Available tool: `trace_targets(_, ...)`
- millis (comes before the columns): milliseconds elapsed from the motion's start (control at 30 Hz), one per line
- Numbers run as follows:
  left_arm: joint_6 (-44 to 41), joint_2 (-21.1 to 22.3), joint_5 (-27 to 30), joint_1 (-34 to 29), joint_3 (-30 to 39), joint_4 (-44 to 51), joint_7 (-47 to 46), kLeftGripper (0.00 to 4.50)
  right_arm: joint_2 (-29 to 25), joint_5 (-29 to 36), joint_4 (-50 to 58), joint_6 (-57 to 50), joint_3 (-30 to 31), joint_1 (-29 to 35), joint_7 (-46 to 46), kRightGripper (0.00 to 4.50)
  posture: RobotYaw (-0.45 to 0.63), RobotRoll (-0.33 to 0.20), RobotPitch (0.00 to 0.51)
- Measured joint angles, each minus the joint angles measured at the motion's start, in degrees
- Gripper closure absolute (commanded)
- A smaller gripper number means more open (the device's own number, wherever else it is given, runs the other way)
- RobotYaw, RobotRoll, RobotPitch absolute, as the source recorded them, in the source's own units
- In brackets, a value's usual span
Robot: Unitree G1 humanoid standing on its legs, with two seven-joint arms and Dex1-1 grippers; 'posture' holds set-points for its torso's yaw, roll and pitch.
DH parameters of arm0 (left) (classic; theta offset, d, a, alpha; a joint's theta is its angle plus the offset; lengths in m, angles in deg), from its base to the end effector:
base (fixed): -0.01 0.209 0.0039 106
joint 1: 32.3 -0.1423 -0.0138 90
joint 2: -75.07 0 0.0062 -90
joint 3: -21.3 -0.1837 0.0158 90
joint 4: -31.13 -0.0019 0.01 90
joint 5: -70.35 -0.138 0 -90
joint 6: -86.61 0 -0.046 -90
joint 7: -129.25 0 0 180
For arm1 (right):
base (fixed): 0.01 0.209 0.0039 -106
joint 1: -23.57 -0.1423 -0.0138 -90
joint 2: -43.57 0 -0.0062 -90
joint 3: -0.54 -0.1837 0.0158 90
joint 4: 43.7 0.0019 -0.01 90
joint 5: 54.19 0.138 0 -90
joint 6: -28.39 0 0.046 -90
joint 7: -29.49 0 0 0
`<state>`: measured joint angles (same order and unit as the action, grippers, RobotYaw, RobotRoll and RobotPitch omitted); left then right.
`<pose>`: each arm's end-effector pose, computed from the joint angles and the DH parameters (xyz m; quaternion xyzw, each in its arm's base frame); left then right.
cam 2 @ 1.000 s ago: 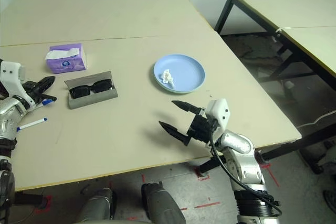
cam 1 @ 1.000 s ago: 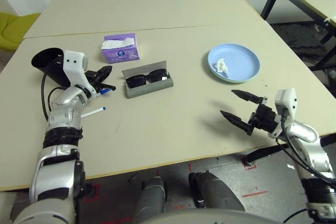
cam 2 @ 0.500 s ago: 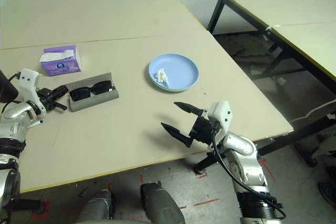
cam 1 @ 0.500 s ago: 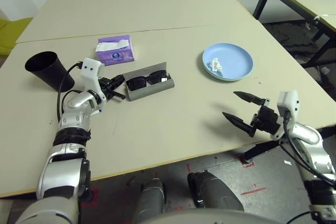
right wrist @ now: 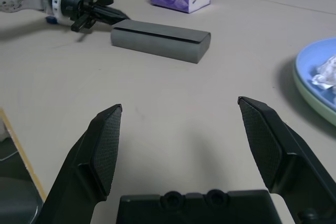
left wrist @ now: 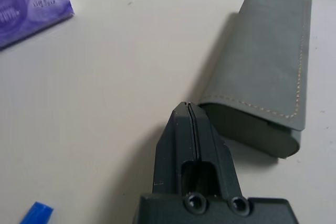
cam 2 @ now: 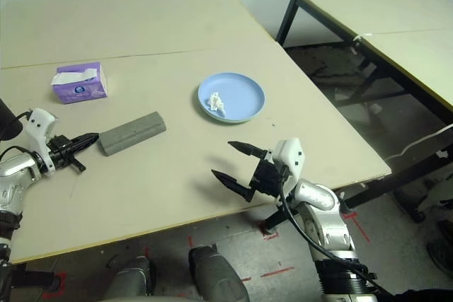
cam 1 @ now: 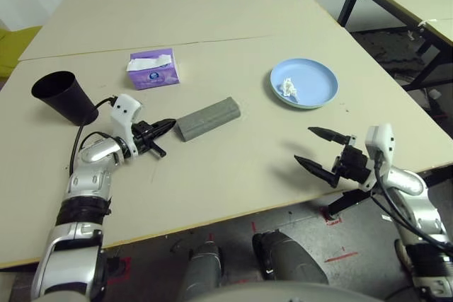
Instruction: Organize and tidy the items on the table.
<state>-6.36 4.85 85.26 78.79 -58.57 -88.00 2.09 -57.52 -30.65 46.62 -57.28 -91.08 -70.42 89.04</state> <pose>0.2569 0.3154 0.1017 0.0939 0.0877 -0.2889 0.9487 0.2167 -0.2364 0.0870 -0.0663 -0.0542 0.4932 0.8657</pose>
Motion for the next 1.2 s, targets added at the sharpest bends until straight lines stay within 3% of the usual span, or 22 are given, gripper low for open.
trace_targets(533, 1.0, 2.5, 1.0, 0.0, 1.3, -0.1, 1.0, 4.48, -0.1, -0.1, -0.4, -0.4, 0.5, 0.0, -0.3, 0.00, -0.18, 0.000, 0.110)
trace_targets(867, 0.8, 0.0, 7.2, -1.0, 2.7, 5.3, 5.8, 4.48, 0.0, -0.9, -0.5, -0.4, 1.9, 0.4, -0.2, 0.00, -0.19, 0.000, 0.110)
trace_targets(1200, 1.6, 0.0, 5.3, -4.0, -0.2, 6.1, 9.0, 4.48, -0.2, -0.9, -0.4, -0.5, 1.9, 0.8, -0.6, 0.00, -0.20, 0.000, 0.106)
